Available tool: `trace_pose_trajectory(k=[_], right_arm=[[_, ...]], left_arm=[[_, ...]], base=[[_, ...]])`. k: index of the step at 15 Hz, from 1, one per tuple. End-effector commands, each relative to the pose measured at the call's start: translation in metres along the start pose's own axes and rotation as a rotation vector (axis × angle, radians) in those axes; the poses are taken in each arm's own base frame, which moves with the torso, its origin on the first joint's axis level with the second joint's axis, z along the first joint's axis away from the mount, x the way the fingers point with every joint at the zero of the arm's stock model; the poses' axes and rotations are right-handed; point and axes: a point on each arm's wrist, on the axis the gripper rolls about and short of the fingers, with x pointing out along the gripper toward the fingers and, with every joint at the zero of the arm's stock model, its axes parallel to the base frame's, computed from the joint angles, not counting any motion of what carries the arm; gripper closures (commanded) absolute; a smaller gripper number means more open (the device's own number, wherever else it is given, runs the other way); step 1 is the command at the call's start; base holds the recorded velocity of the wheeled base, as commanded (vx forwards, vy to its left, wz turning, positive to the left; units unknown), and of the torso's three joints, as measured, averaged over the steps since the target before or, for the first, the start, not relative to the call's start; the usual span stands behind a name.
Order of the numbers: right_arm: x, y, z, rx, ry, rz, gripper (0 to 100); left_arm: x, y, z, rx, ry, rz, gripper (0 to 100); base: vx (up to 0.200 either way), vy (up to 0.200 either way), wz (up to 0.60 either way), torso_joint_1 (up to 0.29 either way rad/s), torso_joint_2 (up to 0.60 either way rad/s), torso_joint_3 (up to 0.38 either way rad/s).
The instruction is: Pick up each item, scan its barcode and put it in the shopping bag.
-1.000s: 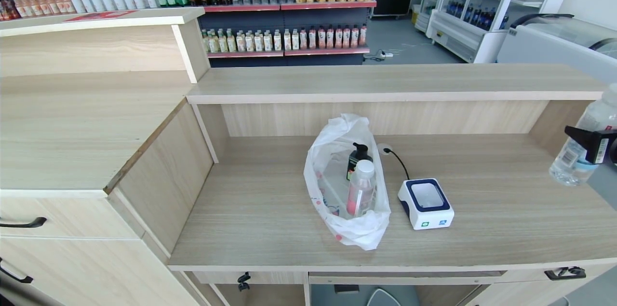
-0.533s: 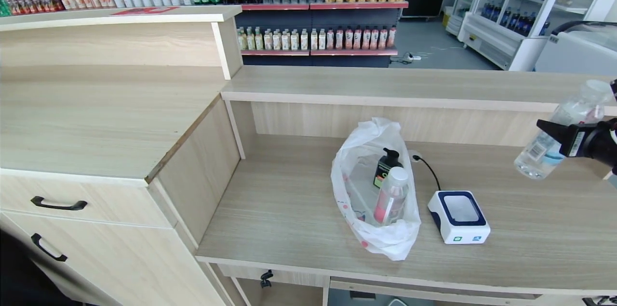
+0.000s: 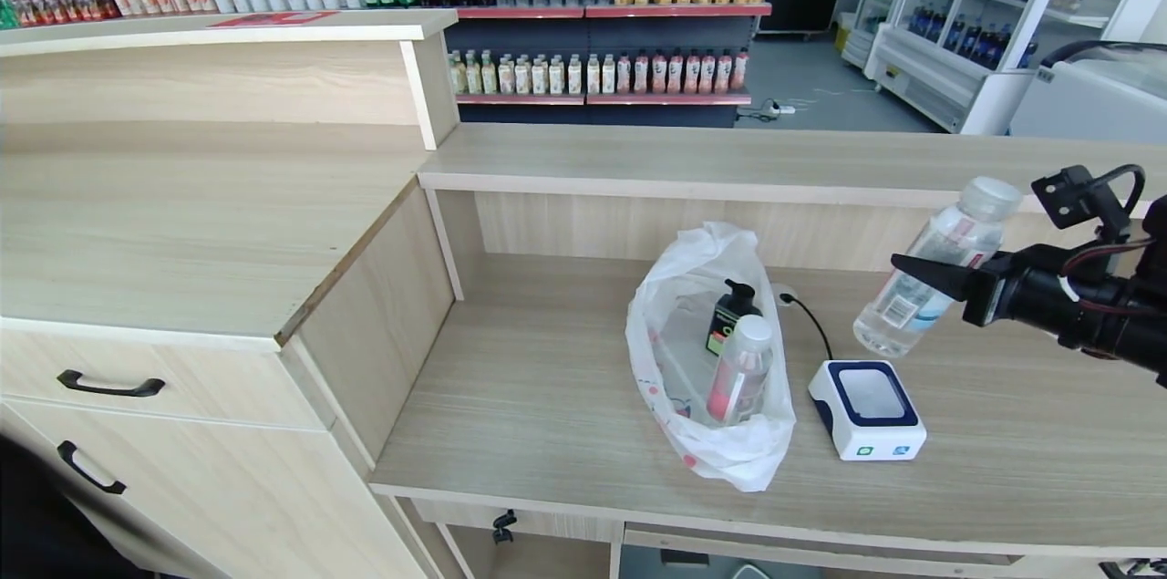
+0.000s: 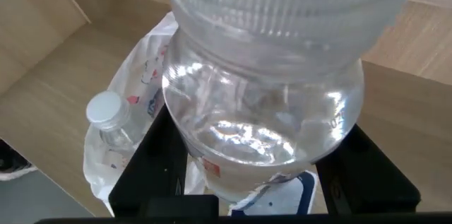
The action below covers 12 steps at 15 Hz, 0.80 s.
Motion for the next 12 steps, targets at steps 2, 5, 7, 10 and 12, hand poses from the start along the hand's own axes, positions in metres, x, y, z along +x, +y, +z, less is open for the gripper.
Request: trace_pose_trajectory(k=[2, 5, 7, 10, 12], right_arm=[[0.028, 0.003, -0.028, 0.001, 0.010, 0.054, 100], [0.041, 0.006, -0.044, 0.003, 0.019, 0.080, 100], [0.047, 0.009, -0.049, 0.003, 0.019, 0.106, 100], [0.056, 0.013, -0.055, -0.007, 0.006, 0.142, 100], [0.061, 0.015, -0.061, -0.012, 0.000, 0.155, 100]], left_arm=[[0.000, 0.000, 0.000, 0.000, 0.001, 0.000, 0], [0.000, 0.000, 0.000, 0.000, 0.001, 0.000, 0], [0.000, 0.000, 0.000, 0.000, 0.001, 0.000, 0], [0.000, 0.000, 0.000, 0.000, -0.001, 0.000, 0], [0.000, 0.000, 0.000, 0.000, 0.001, 0.000, 0]], base=[[0.000, 0.000, 0.00, 0.000, 0.00, 0.000], [0.000, 0.000, 0.00, 0.000, 0.00, 0.000], [0.000, 0.000, 0.00, 0.000, 0.00, 0.000], [0.000, 0.000, 0.00, 0.000, 0.00, 0.000], [0.000, 0.000, 0.00, 0.000, 0.00, 0.000]])
